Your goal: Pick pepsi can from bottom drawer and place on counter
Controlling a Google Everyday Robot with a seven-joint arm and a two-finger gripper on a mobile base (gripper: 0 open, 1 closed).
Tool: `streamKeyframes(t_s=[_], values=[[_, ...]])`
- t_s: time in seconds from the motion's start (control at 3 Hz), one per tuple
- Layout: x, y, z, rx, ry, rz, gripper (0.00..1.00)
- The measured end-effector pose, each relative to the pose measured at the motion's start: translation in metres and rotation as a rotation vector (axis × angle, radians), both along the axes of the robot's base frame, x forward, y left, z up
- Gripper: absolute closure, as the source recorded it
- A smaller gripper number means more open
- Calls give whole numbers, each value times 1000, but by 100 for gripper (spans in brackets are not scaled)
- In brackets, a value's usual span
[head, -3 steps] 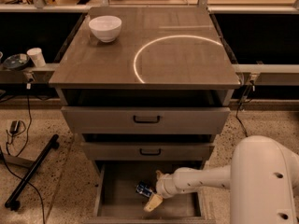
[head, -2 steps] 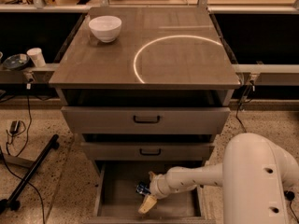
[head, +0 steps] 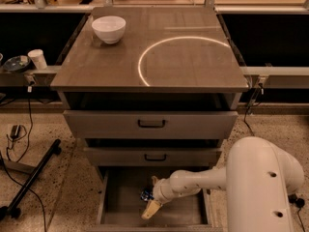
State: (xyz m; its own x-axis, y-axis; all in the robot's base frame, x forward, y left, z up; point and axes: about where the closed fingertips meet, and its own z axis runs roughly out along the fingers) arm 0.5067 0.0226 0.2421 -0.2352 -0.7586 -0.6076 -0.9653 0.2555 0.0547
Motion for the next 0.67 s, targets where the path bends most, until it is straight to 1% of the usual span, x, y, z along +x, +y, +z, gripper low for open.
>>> streamKeyframes(t_s=[0.33,0.67], values=[[43,8,3,-1,-40,21,0],[46,8,3,-1,-43,19,0]])
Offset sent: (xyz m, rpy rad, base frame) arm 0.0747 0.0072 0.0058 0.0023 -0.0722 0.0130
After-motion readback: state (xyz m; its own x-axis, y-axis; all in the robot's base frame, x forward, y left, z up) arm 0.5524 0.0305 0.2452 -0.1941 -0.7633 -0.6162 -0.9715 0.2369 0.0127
